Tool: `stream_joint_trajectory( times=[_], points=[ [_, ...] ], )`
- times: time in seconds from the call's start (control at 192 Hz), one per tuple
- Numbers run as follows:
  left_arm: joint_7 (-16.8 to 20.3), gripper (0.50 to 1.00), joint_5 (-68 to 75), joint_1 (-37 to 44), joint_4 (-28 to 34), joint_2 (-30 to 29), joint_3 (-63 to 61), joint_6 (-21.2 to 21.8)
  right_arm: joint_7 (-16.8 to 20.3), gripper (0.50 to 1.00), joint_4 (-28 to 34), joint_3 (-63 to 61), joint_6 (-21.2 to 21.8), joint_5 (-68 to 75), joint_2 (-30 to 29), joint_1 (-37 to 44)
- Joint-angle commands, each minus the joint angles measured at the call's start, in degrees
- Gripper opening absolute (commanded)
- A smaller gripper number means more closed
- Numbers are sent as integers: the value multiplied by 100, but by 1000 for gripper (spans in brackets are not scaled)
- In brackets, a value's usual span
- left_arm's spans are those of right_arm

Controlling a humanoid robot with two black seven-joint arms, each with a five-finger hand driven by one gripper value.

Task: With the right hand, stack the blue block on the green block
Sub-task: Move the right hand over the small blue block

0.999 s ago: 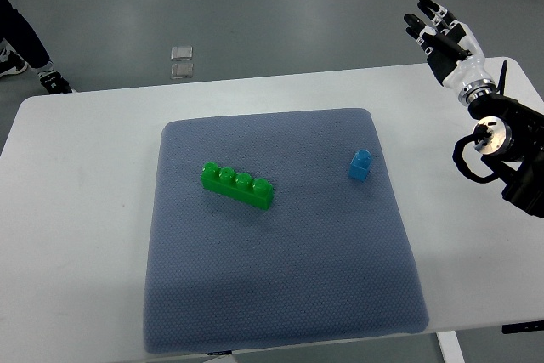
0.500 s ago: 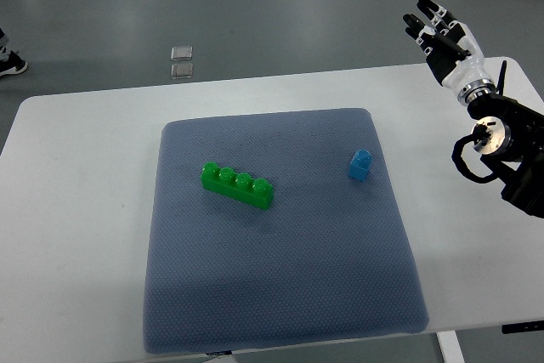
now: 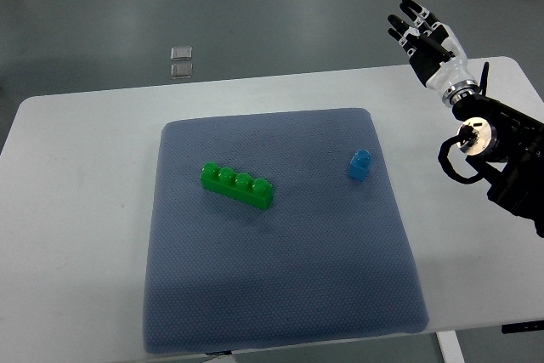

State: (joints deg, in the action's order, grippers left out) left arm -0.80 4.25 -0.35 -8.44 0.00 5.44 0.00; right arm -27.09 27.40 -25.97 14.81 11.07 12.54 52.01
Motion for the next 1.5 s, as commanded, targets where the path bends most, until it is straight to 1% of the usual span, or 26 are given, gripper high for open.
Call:
stream_joint_trajectory(
  times=[0.0,0.25,0.703,0.77,0.895,1.083,1.135,1.239,1.312,1.494],
  points=[
    [1,1000,-3,0,0,0,1,0,-7,913,20,-5,-13,-9,-23,2],
    [1,1000,-3,0,0,0,1,0,-25,913,20,-5,-136,-9,-120,11],
    [1,1000,5,0,0,0,1,0,-16,913,28,30,-145,-26,-217,90],
    [1,1000,5,0,0,0,1,0,-16,913,28,92,-145,-211,-208,116],
    [1,1000,-4,0,0,0,1,0,-25,911,134,74,-251,-1327,-155,222],
    [1,1000,5,0,0,0,1,0,-33,913,679,118,-277,-3463,-102,380],
    [1,1000,-4,0,0,0,1,0,-7,911,854,127,-303,-4296,-6,406],
    [1,1000,5,0,0,0,1,0,2,913,1189,127,-330,-5519,170,459],
    [1,1000,5,0,0,0,1,0,2,913,1478,144,-259,-6459,354,547],
    [1,1000,-4,0,0,0,1,0,2,913,2111,742,-136,-8041,794,942]
  ],
)
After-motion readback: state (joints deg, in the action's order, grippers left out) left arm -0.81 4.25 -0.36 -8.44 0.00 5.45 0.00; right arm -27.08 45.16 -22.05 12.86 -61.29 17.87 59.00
